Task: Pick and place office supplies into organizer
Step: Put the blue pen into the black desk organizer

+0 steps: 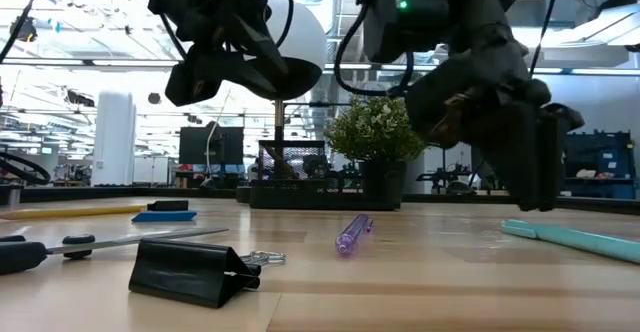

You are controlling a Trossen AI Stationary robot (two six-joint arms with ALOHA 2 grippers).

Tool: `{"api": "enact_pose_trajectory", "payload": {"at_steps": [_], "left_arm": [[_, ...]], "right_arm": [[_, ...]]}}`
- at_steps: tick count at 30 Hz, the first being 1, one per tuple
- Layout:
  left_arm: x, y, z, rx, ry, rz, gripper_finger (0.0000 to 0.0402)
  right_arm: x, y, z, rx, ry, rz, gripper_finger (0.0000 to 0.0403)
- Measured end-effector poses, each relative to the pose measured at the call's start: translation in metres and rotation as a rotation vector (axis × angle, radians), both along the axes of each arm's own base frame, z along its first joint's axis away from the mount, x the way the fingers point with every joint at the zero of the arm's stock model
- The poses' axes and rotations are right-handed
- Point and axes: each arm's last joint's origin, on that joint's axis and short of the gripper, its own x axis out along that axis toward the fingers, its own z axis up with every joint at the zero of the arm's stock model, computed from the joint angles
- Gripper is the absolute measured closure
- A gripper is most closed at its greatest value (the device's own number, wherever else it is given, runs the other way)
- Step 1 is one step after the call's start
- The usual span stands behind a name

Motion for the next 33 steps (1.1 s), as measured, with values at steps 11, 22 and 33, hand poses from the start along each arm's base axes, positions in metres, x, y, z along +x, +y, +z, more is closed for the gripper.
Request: {"api": "enact_pose_trajectory", "payload": {"at_steps": [11,22,33], "left_arm": [[-0.001,0.0,-0.001,0.002,0.012,-0.009,0.0294],[-0.001,0.0,-0.001,0.001,0.012,-0.008,0.0294],[-0.001,0.0,-0.001,0.001,0.012,-0.002,0.0294]], "right_arm": [[0.011,-0.013,-0.012,-0.02,-0.044,-0.006,0.0285],[0.01,-0.007,-0.012,-0.024,-0.05,0.011,0.0285],[0.013,-0.005,-0.012,-0.011,-0.096,0.038,0.0352]]}}
